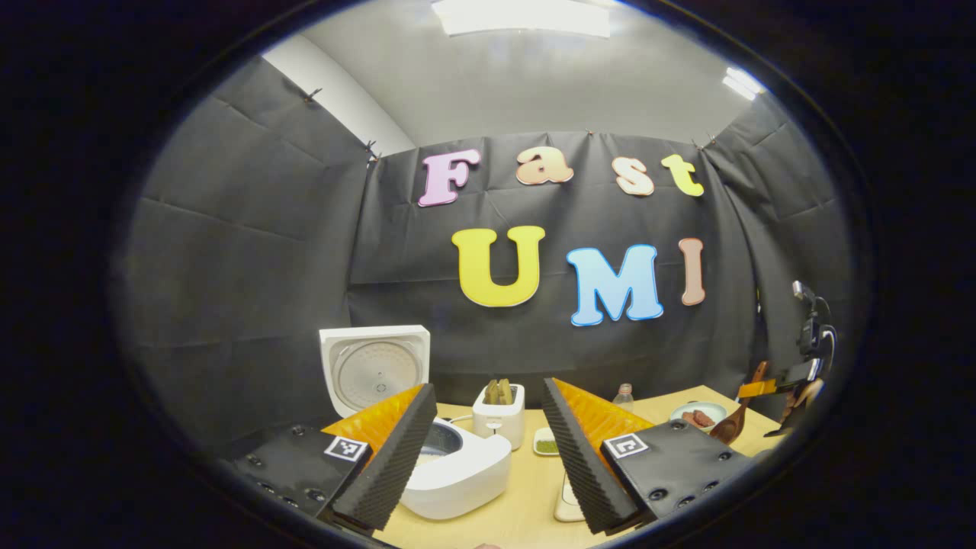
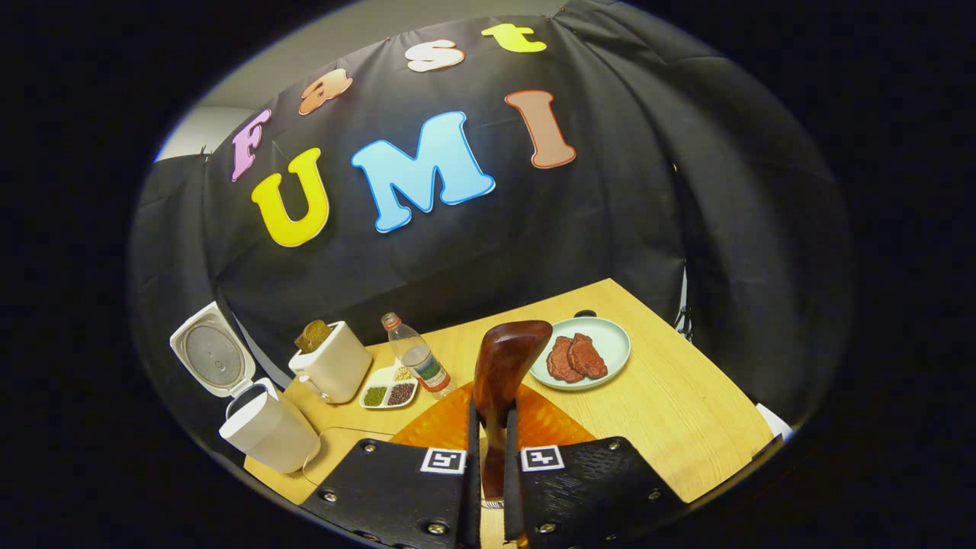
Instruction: Close the left gripper, press the button to open the rice cooker; take a wooden spoon from the chopstick holder with the right hand, scoop a spoonful of rice and pour it into the rice cooker, then put the wooden spoon back into the chopstick holder.
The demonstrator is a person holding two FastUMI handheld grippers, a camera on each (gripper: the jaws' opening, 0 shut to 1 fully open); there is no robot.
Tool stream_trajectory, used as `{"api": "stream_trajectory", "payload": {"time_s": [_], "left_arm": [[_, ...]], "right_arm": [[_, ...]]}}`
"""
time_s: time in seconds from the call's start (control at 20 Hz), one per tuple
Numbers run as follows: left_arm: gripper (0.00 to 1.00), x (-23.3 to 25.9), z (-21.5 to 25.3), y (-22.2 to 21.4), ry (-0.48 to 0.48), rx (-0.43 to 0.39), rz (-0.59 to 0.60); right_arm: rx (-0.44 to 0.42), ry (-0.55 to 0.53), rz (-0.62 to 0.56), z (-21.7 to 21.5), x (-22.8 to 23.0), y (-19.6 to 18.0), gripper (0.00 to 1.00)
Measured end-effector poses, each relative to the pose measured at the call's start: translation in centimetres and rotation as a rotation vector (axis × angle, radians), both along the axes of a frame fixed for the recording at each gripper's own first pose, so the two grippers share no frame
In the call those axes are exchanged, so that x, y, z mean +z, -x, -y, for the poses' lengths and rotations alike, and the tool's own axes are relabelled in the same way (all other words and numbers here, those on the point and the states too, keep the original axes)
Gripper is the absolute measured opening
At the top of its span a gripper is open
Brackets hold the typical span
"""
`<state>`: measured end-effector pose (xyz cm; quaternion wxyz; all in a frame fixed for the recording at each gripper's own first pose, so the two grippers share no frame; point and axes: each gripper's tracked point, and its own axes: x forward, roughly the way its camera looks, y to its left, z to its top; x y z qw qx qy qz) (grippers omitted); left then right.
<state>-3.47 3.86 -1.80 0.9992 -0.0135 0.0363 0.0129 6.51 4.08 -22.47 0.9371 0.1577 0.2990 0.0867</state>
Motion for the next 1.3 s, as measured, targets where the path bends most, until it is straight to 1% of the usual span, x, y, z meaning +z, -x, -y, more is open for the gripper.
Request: {"api": "stream_trajectory", "payload": {"time_s": [0.05,0.1,0.35,0.55,0.65,0.7,0.75,0.8,0.85,0.95,1.0,1.1,1.2,1.25,1.3], "left_arm": [[0.96,0.0,0.0,0.0,-0.006,0.0,-0.001],[0.99,0.0,0.0,0.0,-0.011,0.0,-0.002],[0.99,-0.1,0.1,-0.1,-0.022,0.001,-0.004],[0.99,-0.3,0.0,-0.4,-0.01,0.006,-0.007],[0.99,-0.5,0.0,-0.8,-0.004,0.006,-0.008],[0.99,-0.5,0.0,-0.9,-0.004,0.005,-0.009],[0.96,-0.6,0.1,-1.1,-0.002,0.004,-0.009],[0.99,-0.6,0.1,-1.2,0.0,0.004,-0.007],[0.99,-0.4,0.1,-1.5,0.002,0.004,-0.003],[0.99,-0.3,0.1,-2.1,0.003,0.007,0.003],[0.99,-0.3,-0.1,-2.5,0.003,0.009,0.005],[0.99,-0.1,-0.6,-3.5,-0.003,0.023,0.008],[0.99,0.1,-1.8,-4.8,-0.02,0.049,0.015],[0.97,0.4,-2.4,-5.6,-0.03,0.066,0.019],[0.99,0.6,-3.4,-6.5,-0.042,0.089,0.023]], "right_arm": [[-0.002,-0.002,-0.015,0.0,-0.8,0.3,0.12],[-0.003,-0.01,-0.028,-0.1,-1.5,0.6,0.12],[-0.023,-0.077,-0.096,-0.7,-4.2,1.5,0.12],[-0.03,-0.089,-0.131,-0.3,-5.6,2.3,0.16],[-0.022,-0.13,-0.142,-0.5,-5.4,3.0,0.17],[-0.028,-0.143,-0.133,-0.4,-5.4,3.1,0.21],[-0.041,-0.123,-0.131,0.6,-5.4,3.2,0.3],[-0.055,-0.088,-0.117,1.6,-5.4,3.3,0.49],[-0.053,-0.057,-0.102,2.2,-5.0,3.6,0.54],[-0.064,0.025,-0.054,3.6,-3.7,3.9,0.86],[-0.074,0.074,-0.018,4.4,-2.8,3.8,1.0],[-0.089,0.144,0.057,5.4,-0.1,3.7,1.0],[-0.089,0.181,0.118,5.7,2.6,3.8,1.0],[-0.084,0.195,0.147,5.6,4.0,3.9,1.0],[-0.083,0.213,0.173,5.6,5.3,4.0,0.99]]}}
